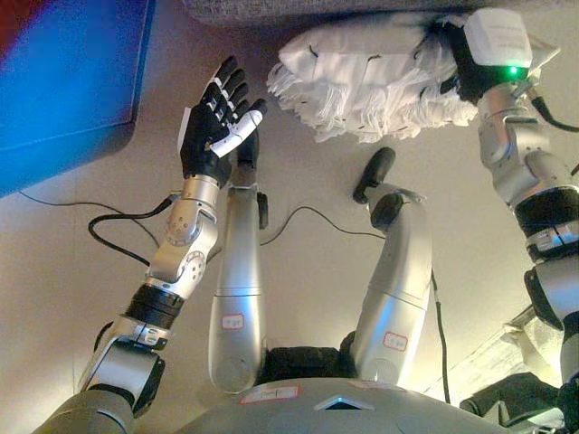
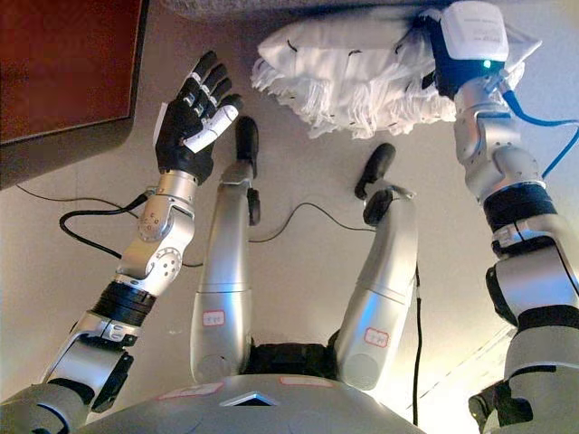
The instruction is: Pick up the pillow and put it on the sofa.
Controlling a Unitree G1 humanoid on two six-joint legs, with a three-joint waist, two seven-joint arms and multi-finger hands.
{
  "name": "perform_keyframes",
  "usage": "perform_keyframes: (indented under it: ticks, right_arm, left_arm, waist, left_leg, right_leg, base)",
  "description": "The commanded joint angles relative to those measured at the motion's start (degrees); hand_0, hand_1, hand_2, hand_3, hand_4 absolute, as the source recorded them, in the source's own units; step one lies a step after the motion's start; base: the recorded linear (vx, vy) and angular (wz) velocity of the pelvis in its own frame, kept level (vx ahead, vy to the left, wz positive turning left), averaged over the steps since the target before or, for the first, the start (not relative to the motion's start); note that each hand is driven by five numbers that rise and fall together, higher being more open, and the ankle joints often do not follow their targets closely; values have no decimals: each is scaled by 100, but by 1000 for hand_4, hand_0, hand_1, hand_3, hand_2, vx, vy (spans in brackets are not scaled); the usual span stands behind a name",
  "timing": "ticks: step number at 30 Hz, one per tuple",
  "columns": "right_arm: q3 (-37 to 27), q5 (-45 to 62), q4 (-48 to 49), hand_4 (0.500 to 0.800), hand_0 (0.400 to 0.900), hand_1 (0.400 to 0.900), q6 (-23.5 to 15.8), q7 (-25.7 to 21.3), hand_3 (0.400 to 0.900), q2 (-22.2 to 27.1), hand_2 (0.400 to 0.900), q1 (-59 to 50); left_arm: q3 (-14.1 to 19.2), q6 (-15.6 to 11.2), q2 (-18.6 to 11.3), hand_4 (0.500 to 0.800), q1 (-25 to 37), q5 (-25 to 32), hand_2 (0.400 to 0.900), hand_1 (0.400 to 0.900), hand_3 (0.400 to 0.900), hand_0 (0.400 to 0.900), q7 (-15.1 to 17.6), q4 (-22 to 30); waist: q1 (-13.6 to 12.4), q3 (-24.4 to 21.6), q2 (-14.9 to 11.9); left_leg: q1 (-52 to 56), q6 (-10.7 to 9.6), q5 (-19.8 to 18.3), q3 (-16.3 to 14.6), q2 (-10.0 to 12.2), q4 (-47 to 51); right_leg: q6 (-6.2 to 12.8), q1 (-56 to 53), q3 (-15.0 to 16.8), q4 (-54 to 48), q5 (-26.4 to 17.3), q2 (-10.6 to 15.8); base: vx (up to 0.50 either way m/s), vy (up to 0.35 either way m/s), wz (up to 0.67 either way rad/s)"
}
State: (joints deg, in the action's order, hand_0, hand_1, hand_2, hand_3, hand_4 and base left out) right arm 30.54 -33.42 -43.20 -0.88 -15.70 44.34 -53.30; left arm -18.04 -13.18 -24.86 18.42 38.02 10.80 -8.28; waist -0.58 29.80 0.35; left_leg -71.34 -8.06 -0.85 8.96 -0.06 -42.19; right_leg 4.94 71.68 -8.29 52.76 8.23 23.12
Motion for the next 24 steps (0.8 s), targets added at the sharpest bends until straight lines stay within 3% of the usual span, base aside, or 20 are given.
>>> perform_keyframes:
  ticks: [1,2,3,4,18,19,24]
  right_arm:
    - [199,157,-75,800,900,900,73,-111,900,238,900,-705]
    - [205,193,-61,740,800,800,67,-96,800,217,800,-729]
    - [218,226,-38,740,800,800,70,-66,800,195,800,-769]
    - [223,271,1,500,400,400,41,-52,400,178,400,-785]
    - [-16,419,635,500,400,400,-110,-4,400,269,400,-664]
    - [-40,419,657,500,400,400,-111,-12,400,267,400,-637]
    - [-200,364,839,500,400,400,-124,-72,400,290,400,-540]
  left_arm:
    - [59,-394,18,800,-194,86,900,900,900,900,13,954]
    - [59,-381,28,800,-214,81,900,900,900,900,10,967]
    - [64,-367,31,800,-219,71,900,900,900,900,18,950]
    - [59,-353,21,800,-215,48,900,900,900,900,15,935]
    - [173,-384,62,800,-118,31,900,900,900,900,82,742]
    - [199,-388,79,800,-111,18,900,900,900,900,107,716]
    - [256,-402,100,800,-101,-44,900,900,900,900,176,630]
  waist:
    - [-187,-1,97]
    - [-192,-1,90]
    - [-187,-1,80]
    - [-181,-1,73]
    - [-101,-1,-15]
    - [-99,-3,-15]
    - [-80,-4,-30]
  left_leg:
    - [239,141,-1054,24,103,-417]
    - [233,133,-1071,28,105,-428]
    - [212,129,-1035,31,102,-398]
    - [113,126,-841,46,70,-327]
    - [220,112,-767,43,56,-185]
    - [304,112,-938,21,91,-225]
    - [345,126,-928,10,78,-222]
  right_leg:
    - [504,85,136,205,30,61]
    - [506,95,136,215,48,59]
    - [505,116,143,192,23,55]
    - [454,207,142,101,-154,59]
    - [473,152,176,0,-166,20]
    - [526,71,181,69,1,16]
    - [528,42,204,61,8,8]
  base:
    - [102,-21,-3]
    - [0,0,0]
    - [-81,28,1]
    - [-88,25,4]
    - [0,4,-1]
    - [87,-22,-3]
    - [15,-4,-1]
